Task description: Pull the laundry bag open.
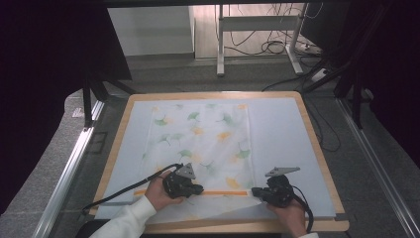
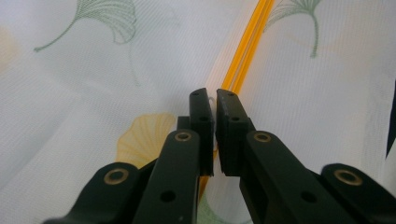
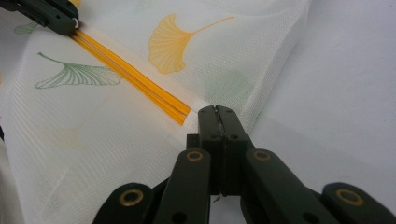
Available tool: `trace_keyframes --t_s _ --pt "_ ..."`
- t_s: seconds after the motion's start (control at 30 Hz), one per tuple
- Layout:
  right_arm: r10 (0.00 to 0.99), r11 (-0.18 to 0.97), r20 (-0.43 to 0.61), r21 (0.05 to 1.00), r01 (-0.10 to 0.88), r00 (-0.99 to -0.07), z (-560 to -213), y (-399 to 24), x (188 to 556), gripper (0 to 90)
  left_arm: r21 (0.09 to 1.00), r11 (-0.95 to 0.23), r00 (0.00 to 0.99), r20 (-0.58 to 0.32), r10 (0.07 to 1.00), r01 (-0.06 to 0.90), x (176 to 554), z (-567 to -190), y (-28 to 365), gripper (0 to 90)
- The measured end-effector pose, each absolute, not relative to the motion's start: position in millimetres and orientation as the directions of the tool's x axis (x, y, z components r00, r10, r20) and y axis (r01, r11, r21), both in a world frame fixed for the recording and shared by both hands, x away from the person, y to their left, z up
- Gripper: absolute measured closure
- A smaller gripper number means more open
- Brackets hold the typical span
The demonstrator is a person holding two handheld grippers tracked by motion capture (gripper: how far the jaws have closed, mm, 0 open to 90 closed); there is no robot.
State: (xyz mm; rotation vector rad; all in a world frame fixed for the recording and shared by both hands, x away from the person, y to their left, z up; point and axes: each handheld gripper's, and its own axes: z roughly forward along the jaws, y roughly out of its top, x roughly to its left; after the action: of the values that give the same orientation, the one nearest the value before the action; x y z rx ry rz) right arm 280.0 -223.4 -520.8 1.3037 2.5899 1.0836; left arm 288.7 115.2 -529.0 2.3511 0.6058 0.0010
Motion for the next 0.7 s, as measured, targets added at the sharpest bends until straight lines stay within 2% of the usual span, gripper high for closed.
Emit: trace_keyframes --t_s 0.7 --pt "0.724 0.399 0.252 0.606 0.688 -0.642 -521 -223 279 89.7 0.634 -0.616 0.859 -0.16 0.487 0.467 281 -531 163 86.3"
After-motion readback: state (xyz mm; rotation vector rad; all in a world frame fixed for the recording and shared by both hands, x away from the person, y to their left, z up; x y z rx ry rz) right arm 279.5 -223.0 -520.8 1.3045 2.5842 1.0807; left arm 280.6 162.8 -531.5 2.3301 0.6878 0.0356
